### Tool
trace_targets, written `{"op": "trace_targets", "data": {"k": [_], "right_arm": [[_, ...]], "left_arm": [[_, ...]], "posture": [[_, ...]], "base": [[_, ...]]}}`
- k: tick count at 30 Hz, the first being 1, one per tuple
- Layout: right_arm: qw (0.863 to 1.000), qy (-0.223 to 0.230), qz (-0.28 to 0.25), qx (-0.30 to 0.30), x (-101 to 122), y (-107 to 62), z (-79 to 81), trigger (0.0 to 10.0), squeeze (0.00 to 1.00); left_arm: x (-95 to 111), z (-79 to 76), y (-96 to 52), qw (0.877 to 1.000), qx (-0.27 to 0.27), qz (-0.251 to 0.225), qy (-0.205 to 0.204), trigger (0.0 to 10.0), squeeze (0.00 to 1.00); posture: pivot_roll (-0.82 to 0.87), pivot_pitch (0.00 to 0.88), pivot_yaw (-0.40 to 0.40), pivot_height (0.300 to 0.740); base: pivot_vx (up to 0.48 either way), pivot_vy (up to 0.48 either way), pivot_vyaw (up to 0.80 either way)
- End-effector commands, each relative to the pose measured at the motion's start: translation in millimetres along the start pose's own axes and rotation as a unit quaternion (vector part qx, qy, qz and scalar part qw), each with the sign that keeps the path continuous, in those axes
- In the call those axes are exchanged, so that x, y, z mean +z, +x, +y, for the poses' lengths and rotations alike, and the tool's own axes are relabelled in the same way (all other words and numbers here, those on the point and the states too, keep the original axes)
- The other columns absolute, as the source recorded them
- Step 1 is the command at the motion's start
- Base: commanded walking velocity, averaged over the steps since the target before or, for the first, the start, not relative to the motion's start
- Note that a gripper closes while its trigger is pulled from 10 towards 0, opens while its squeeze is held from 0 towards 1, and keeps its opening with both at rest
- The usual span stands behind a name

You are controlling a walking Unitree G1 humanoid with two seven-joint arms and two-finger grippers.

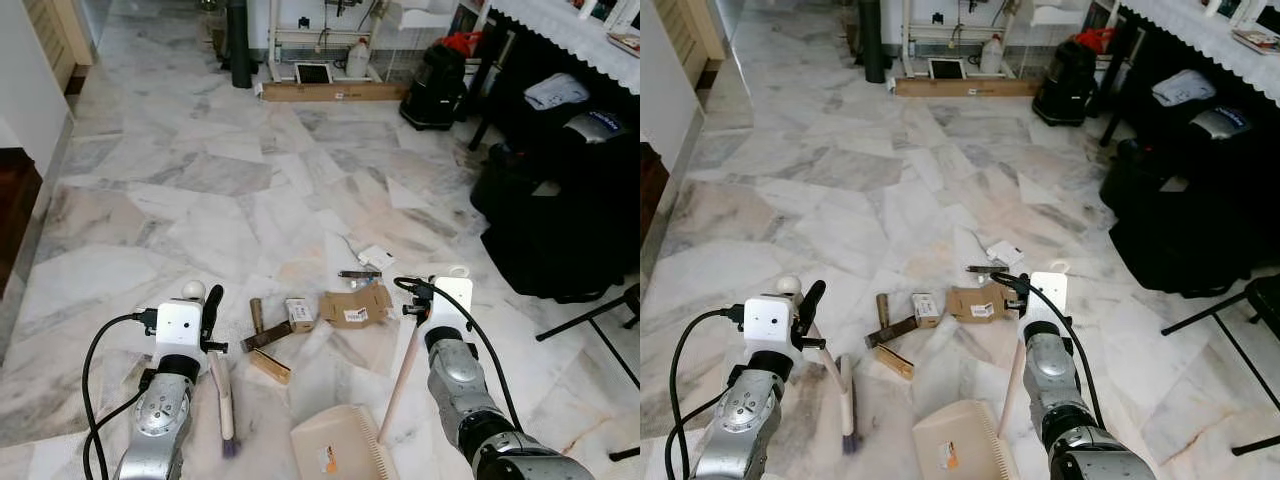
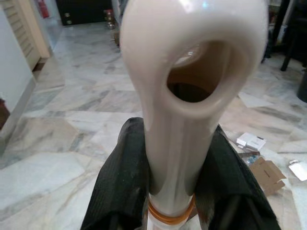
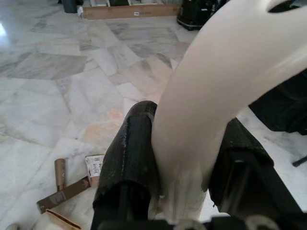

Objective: Sweep floor

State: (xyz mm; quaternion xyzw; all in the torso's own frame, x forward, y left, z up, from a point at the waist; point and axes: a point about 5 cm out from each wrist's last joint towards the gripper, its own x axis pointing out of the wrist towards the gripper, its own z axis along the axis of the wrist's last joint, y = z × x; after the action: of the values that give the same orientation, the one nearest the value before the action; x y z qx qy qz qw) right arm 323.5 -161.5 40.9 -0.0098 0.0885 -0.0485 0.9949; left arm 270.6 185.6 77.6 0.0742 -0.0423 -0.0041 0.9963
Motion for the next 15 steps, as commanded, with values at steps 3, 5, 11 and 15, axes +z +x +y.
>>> {"op": "trace_targets", "data": {"k": [3, 5, 11, 15], "right_arm": [[1.000, -0.003, -0.002, -0.008, 3.3, 2.1, -3.9, 10.0, 0.00], [1.000, -0.003, 0.001, -0.011, 2.2, 1.8, -4.5, 10.0, 0.00], [1.000, -0.004, 0.014, -0.020, -0.9, 1.4, -6.0, 10.0, 0.00], [1.000, -0.012, 0.009, -0.020, 0.2, 1.6, -6.2, 10.0, 0.00]], "left_arm": [[-0.2, -1.2, -0.8, 1.000, -0.005, 0.002, 0.006, 10.0, 0.00], [-0.4, -0.9, -0.9, 1.000, -0.005, 0.003, 0.006, 10.0, 0.00], [-1.0, 0.0, -1.3, 1.000, -0.004, 0.004, 0.006, 10.0, 0.00], [-1.0, 0.1, -1.1, 1.000, -0.005, 0.005, 0.006, 10.0, 0.00]], "posture": [[0.05, 0.071, -0.079, 0.740], [0.05, 0.071, -0.079, 0.740], [0.05, 0.071, -0.079, 0.740], [0.05, 0.076, -0.078, 0.740]], "base": [[0.261, 0.000, 0.00], [0.283, 0.000, 0.00], [0.291, 0.000, -0.45], [0.292, 0.000, -0.19]]}}
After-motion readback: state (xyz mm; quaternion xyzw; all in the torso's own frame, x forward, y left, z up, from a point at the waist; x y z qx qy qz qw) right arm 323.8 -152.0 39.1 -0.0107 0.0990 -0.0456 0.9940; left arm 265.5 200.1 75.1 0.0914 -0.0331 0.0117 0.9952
